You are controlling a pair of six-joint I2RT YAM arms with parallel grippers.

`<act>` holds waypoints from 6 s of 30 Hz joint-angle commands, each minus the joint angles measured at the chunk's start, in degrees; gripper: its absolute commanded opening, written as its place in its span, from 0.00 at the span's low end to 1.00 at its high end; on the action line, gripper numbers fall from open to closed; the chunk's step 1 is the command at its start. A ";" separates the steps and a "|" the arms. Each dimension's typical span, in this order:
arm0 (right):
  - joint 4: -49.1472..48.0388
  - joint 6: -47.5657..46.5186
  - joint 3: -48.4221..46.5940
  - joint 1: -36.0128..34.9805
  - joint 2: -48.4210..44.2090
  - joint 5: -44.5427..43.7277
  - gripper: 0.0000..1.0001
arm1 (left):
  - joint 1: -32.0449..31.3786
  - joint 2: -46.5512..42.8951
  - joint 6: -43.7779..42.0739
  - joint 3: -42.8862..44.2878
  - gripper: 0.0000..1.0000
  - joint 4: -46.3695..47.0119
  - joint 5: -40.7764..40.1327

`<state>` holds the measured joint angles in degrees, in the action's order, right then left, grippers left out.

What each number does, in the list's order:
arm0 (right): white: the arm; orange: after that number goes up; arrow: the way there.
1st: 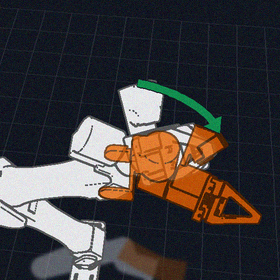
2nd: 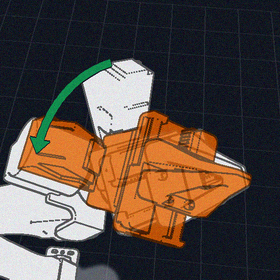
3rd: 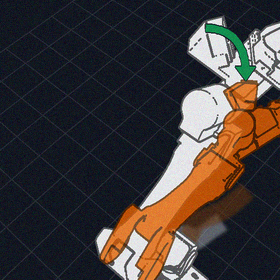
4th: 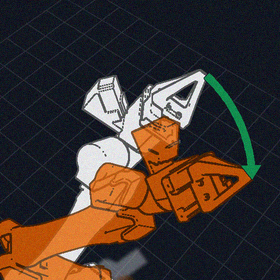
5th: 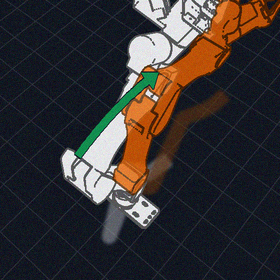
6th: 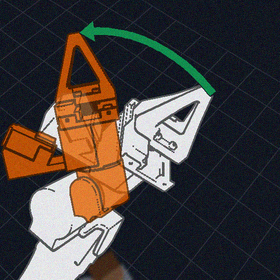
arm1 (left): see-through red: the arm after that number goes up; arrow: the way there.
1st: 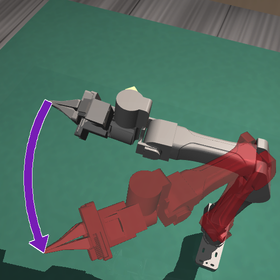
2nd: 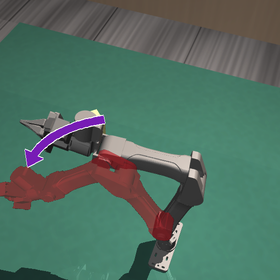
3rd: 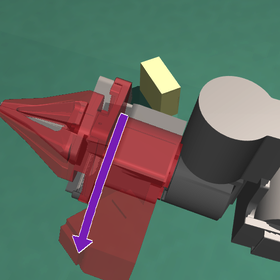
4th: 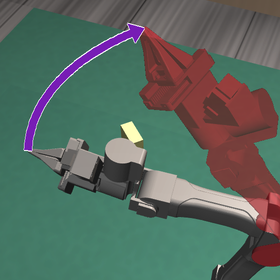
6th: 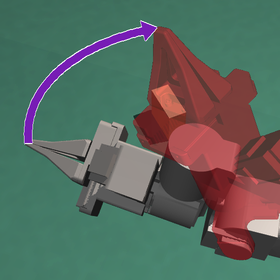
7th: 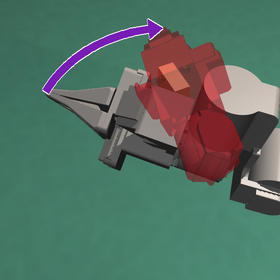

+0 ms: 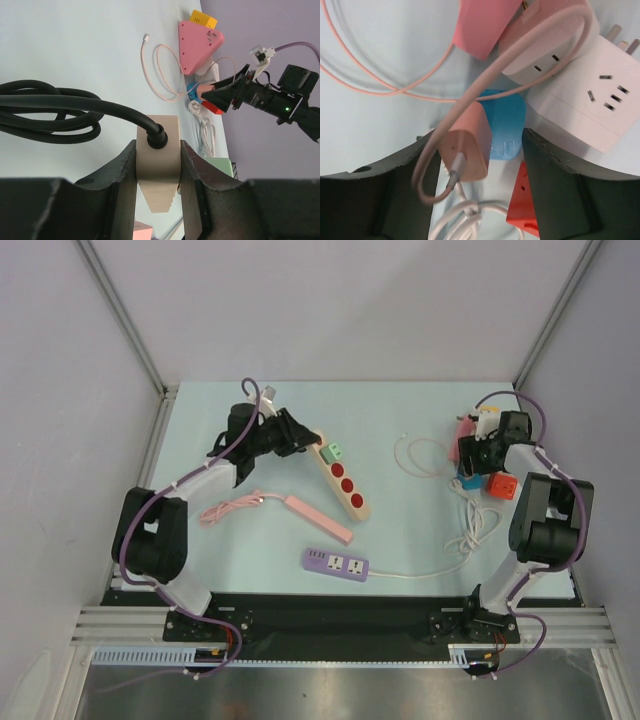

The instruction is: Pull the plug off the socket

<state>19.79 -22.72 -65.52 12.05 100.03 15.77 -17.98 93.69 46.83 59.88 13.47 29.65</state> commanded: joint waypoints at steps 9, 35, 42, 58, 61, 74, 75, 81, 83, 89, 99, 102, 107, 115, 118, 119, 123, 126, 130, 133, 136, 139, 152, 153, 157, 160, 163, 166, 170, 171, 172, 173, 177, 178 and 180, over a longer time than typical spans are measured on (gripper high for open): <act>9.20 -8.74 -4.62 2.18 -11.78 6.90 0.87 | 0.49 -4.74 -0.34 -0.55 0.00 5.68 4.01; 16.35 -11.84 -4.09 -21.26 -22.34 35.92 0.90 | 0.49 -3.95 1.60 -2.13 0.00 8.85 6.12; 8.61 -0.69 -9.88 -34.80 -16.89 23.81 0.89 | 0.40 -3.95 2.13 -2.84 0.00 9.38 6.21; 2.88 19.20 -22.46 -47.21 -1.51 3.65 0.73 | 0.40 -3.86 3.27 -3.45 0.00 9.91 5.86; 3.85 19.64 -23.34 -47.74 -0.01 3.48 0.68 | 0.40 -3.69 3.36 -3.36 0.00 9.11 5.51; 6.40 18.85 -24.92 -50.99 1.31 0.32 0.01 | 0.49 -3.69 2.66 -3.19 0.00 6.83 3.40; 6.66 18.68 -25.01 -51.16 1.05 -0.82 0.00 | 0.66 -3.78 2.39 -3.19 0.00 5.61 2.18; 4.47 14.64 -23.43 -51.70 -2.64 -14.36 0.00 | 2.06 -4.57 0.11 -3.63 0.00 2.70 -2.23; 5.34 13.94 -23.34 -50.47 -3.78 -7.65 0.00 | 2.24 -4.48 -0.60 -3.45 0.00 2.61 -2.58; 10.62 7.87 -22.99 -40.36 -5.37 22.98 0.00 | 2.33 -4.48 -1.39 -3.45 0.00 3.49 -1.79; 4.65 15.51 -19.30 -40.17 -7.04 9.83 0.00 | 2.33 -4.04 -1.30 -3.28 0.00 3.14 -2.14; 2.11 16.39 -18.69 -45.70 -8.18 -2.20 0.00 | 2.33 -4.13 -1.48 -3.19 0.00 2.70 -2.66; -1.24 13.33 -18.07 -55.98 -9.06 -21.92 0.00 | 2.42 -3.95 -1.56 -3.10 0.00 2.17 -3.02; 1.83 11.65 -19.12 -54.88 -9.58 -12.84 0.00 | 3.04 -4.22 -1.48 -3.28 0.00 2.70 -2.23; 4.98 8.50 -18.42 -49.16 -10.29 2.68 0.00 | 3.30 -4.13 -1.13 -3.54 0.00 4.01 -1.18; 5.60 7.79 -17.64 -44.79 -11.16 6.60 0.00 | 3.39 -4.13 -0.95 -3.71 0.00 4.97 -0.13; 1.49 9.09 -10.35 -34.93 -14.59 16.55 0.00 | 3.83 -4.57 0.54 -5.03 0.00 8.32 1.64; -2.91 10.94 -2.97 -27.45 -17.49 19.82 0.01 | 3.91 -4.92 0.81 -5.21 0.00 9.37 2.43; -6.34 12.78 3.11 -19.37 -19.26 18.43 0.04 | 4.18 -5.10 1.25 -5.47 0.00 10.34 2.96; -9.42 16.04 5.93 -12.51 -19.17 15.44 0.05 | 4.27 -5.10 1.60 -5.65 0.00 10.95 3.31; -6.62 14.73 4.35 -5.66 -16.90 10.70 0.04 | 4.35 -5.45 2.04 -5.82 0.00 11.48 3.75; -3.80 13.14 3.03 0.22 -15.05 9.63 0.03 | 4.44 -5.89 2.21 -5.82 0.00 11.66 4.01; -0.54 10.85 1.18 4.82 -6.96 6.47 0.17 | 5.06 -6.06 3.36 -5.91 0.00 12.54 5.33; -0.63 10.86 1.18 4.91 -6.26 6.81 0.18 | 5.06 -6.06 3.36 -5.91 0.00 12.63 5.59; -0.81 10.51 0.65 5.00 -4.32 6.56 0.25 | 5.06 -5.80 3.62 -5.91 0.00 12.98 5.77; -0.63 10.24 -0.31 4.91 -2.74 6.64 0.33 | 5.06 -5.62 3.71 -5.91 0.00 13.07 5.86; 0.07 9.89 -1.45 4.30 -1.68 6.82 0.44 | 5.15 -5.45 3.71 -5.91 0.00 13.24 5.86; 0.07 9.45 -1.63 3.85 -2.11 6.29 0.55 | 5.15 -5.45 3.53 -6.00 0.00 13.07 5.86; 0.16 8.49 -1.46 3.85 -4.65 6.03 0.63 | 5.15 -5.80 2.92 -5.91 0.00 13.07 5.60; 0.16 8.22 -1.37 3.85 -5.54 6.38 0.65 | 5.15 -5.89 2.66 -5.74 0.00 12.72 5.51; 0.07 7.87 -1.19 3.85 -6.50 6.38 0.69 | 5.15 -6.15 1.87 -5.65 0.00 12.37 5.33; -0.19 7.69 -0.41 3.85 -9.04 6.64 0.71 | 5.15 -6.32 1.51 -5.47 0.00 12.10 5.07; -2.73 7.34 3.02 3.85 -16.60 9.71 0.87 | 5.15 -7.03 -1.91 -4.95 0.01 8.16 1.13; -4.39 7.51 3.81 3.94 -18.10 10.59 0.90 | 5.06 -7.12 -2.96 -4.86 0.02 7.10 -0.28; -6.34 8.48 6.09 4.03 -22.22 12.35 0.99 | 5.15 -6.94 -5.95 -5.03 0.03 4.56 -4.40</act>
<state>18.11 -14.17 -61.58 16.03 84.01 24.56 -13.32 90.72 45.32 53.21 17.63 30.46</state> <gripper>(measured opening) 0.968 0.380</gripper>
